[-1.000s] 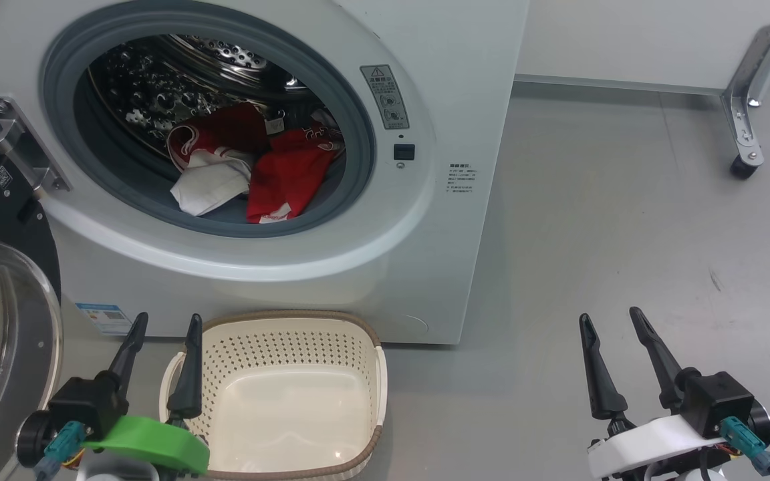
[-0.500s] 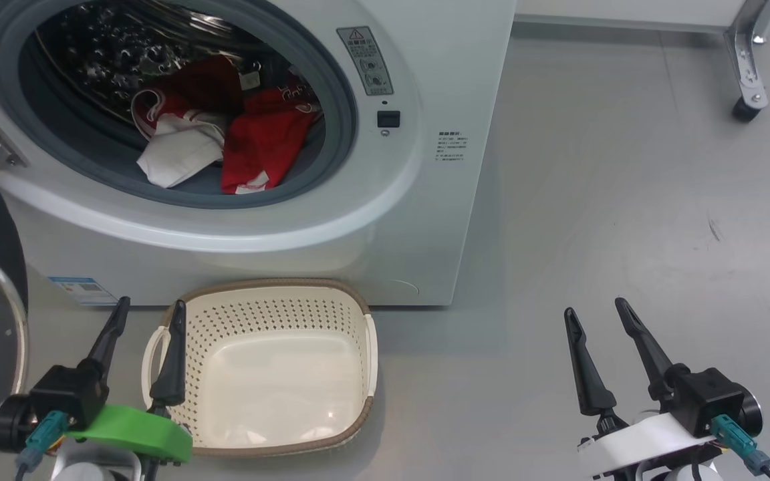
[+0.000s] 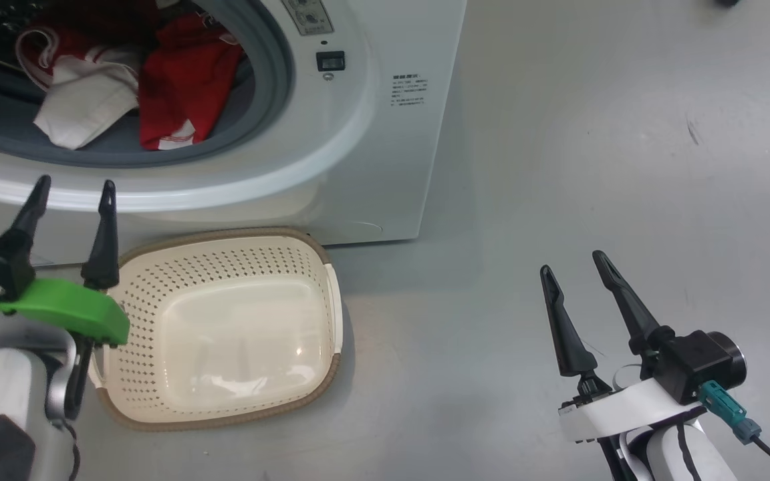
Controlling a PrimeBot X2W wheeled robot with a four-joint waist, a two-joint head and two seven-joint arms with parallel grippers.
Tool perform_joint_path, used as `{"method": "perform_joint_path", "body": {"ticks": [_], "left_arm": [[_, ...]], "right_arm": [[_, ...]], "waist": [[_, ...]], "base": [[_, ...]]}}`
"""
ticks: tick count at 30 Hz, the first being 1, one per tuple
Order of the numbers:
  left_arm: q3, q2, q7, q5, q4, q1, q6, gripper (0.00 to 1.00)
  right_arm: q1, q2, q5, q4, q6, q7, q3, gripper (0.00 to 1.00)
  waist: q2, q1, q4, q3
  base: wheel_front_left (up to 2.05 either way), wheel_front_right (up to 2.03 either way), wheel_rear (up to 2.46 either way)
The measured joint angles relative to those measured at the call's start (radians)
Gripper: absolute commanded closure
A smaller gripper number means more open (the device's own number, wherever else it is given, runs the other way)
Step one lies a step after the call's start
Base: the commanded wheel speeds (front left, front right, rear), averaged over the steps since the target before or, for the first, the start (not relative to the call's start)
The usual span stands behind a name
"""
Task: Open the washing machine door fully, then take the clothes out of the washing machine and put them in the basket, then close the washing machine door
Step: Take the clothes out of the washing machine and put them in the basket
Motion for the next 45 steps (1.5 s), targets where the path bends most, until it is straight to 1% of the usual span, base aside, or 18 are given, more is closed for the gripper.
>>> {"method": "perform_joint_path", "body": {"ticks": [2, 4, 6, 11, 14, 19, 23, 24, 26, 28, 31, 32, 34, 38, 40, 45], "left_arm": [[0.009, 0.007, 0.023, 0.0, 0.01, -0.051, 0.007, 0.0], [0.014, 0.027, 0.054, 0.012, 0.029, -0.103, 0.016, 0.0], [0.02, 0.037, 0.065, 0.018, 0.039, -0.126, 0.02, 0.0], [0.069, 0.06, 0.133, 0.017, 0.11, -0.245, 0.066, 0.0], [0.077, 0.089, 0.164, 0.033, 0.154, -0.3, 0.087, 0.0], [0.069, 0.139, 0.229, 0.077, 0.229, -0.38, 0.096, 0.0], [0.064, 0.17, 0.274, 0.107, 0.28, -0.43, 0.104, 0.0], [0.062, 0.178, 0.28, 0.113, 0.292, -0.441, 0.104, 0.0], [0.057, 0.194, 0.292, 0.126, 0.312, -0.458, 0.105, 0.0], [0.055, 0.205, 0.309, 0.139, 0.336, -0.476, 0.107, 0.0], [0.055, 0.218, 0.325, 0.153, 0.367, -0.504, 0.118, 0.0], [0.055, 0.222, 0.326, 0.16, 0.376, -0.513, 0.122, 0.0], [0.029, 0.238, 0.332, 0.195, 0.394, -0.527, 0.123, 0.0], [0.013, 0.242, 0.334, 0.218, 0.42, -0.555, 0.123, 0.0], [0.008, 0.248, 0.346, 0.231, 0.428, -0.58, 0.123, 0.0], [0.014, 0.257, 0.359, 0.233, 0.47, -0.618, 0.133, 0.0]], "right_arm": [[-0.014, 0.0, -0.004, -0.001, 0.0, 0.0, 0.007, 0.0], [-0.03, 0.0, -0.004, -0.001, 0.0, 0.0, 0.015, 0.0], [-0.037, 0.0, -0.004, -0.002, 0.0, 0.0, 0.019, 0.0], [-0.069, 0.0, -0.003, -0.005, -0.002, 0.0, 0.041, 0.0], [-0.08, 0.0, -0.001, -0.005, -0.005, 0.0, 0.057, 0.0], [-0.109, 0.0, 0.018, -0.01, -0.018, 0.0, 0.078, 0.0], [-0.122, 0.0, 0.025, -0.012, -0.02, 0.0, 0.097, 0.0], [-0.126, 0.0, 0.025, -0.012, -0.027, 0.0, 0.102, 0.0], [-0.136, 0.0, 0.027, -0.012, -0.027, 0.0, 0.109, 0.0], [-0.144, 0.0, 0.032, -0.013, -0.036, 0.0, 0.114, 0.0], [-0.155, 0.0, 0.034, -0.014, -0.038, 0.0, 0.119, 0.0], [-0.156, 0.0, 0.034, -0.014, -0.046, 0.0, 0.12, 0.0], [-0.157, 0.0, 0.035, -0.014, -0.053, 0.0, 0.121, 0.0], [-0.163, 0.0, 0.035, -0.012, -0.055, 0.0, 0.134, 0.0], [-0.172, 0.0, 0.034, -0.012, -0.061, 0.0, 0.141, 0.0], [-0.182, 0.0, 0.034, -0.012, -0.063, 0.0, 0.152, 0.0]], "waist": [[0.0, 0.0, -0.015, 0.026], [0.0, 0.0, -0.032, 0.051], [0.0, 0.0, -0.04, 0.063], [0.0, 0.0, -0.084, 0.119], [0.0, 0.0, -0.111, 0.15], [0.0, 0.0, -0.15, 0.197], [0.0, 0.0, -0.176, 0.233], [0.0, 0.0, -0.182, 0.241], [0.0, 0.0, -0.192, 0.257], [0.0, 0.0, -0.201, 0.271], [0.0, 0.0, -0.213, 0.29], [0.0, 0.0001, -0.217, 0.296], [0.0, 0.0001, -0.222, 0.305], [0.0, 0.0001, -0.227, 0.314], [0.0, 0.0001, -0.228, 0.319], [0.0, 0.0001, -0.228, 0.329]], "base": [[0.0, 0.0, 0.0], [0.0, 0.0, 0.0], [0.0, 0.0, 0.0], [0.0, 0.0, 0.0], [0.0, 0.0, 0.0], [0.0, 0.0, 0.0], [0.0, 0.0, 0.0], [0.0, 0.0, 0.0], [0.0, 0.0, 0.0], [0.0, 0.0, 0.0], [0.0, 0.0, 0.0], [0.0, 0.0, 0.0], [0.0, 0.0, 0.0], [0.0, 0.0, 0.0], [0.0, 0.0, 0.0], [0.0, 0.0, 0.0]]}}
